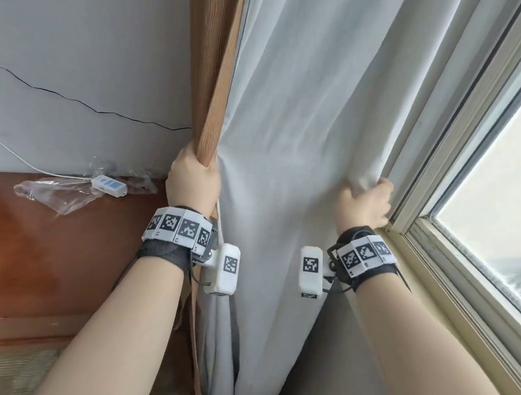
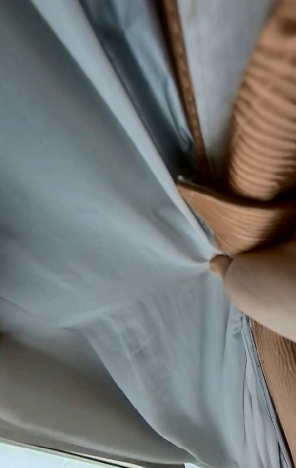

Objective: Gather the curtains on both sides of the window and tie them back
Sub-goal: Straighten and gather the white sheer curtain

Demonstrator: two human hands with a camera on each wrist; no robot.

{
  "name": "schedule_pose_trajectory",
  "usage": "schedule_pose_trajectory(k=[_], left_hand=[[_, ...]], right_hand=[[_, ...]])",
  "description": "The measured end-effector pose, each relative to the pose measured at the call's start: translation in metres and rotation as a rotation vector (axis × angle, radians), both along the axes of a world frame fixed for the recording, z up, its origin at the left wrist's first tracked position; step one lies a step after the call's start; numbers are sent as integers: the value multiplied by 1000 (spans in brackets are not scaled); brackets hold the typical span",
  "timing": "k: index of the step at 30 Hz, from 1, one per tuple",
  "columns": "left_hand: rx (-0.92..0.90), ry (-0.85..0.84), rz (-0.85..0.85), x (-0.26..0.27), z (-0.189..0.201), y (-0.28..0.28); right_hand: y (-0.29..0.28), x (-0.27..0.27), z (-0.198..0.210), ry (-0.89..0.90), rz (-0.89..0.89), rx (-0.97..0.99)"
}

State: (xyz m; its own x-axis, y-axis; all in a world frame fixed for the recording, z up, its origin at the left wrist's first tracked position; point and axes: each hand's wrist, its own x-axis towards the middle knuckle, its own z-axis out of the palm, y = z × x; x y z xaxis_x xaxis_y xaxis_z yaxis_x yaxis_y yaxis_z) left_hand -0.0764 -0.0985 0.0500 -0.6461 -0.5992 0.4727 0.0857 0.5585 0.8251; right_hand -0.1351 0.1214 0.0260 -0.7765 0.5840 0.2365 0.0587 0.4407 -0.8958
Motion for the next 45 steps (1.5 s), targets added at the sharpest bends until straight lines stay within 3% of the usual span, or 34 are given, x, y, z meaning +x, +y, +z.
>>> schedule_pose_trajectory(k=[2,4,7,9,13,17,20,24,29,40,45], left_hand=[[-1,6,6,2,1,0],[0,6,17,2,1,0],[4,4,24,3,0,-2],[-5,10,26,6,-1,-4],[-53,47,48,17,-1,-14],[-80,67,109,31,3,-36],[-82,80,134,38,5,-53],[-71,81,155,41,7,-60],[-80,45,154,34,8,-57],[-69,-68,51,-2,3,-13],[-45,-85,-2,-11,1,6]], right_hand=[[6,-3,5,-7,-103,20],[2,0,14,206,-99,21],[-11,2,23,534,-3,241],[-22,-4,27,463,94,323],[-39,-26,25,69,225,159],[-68,-43,26,-6,497,7],[-94,-48,28,31,631,-172],[-111,-54,29,146,578,-287],[-109,-51,27,206,481,-193],[-47,-3,19,305,326,17],[-49,32,28,443,397,-112]])
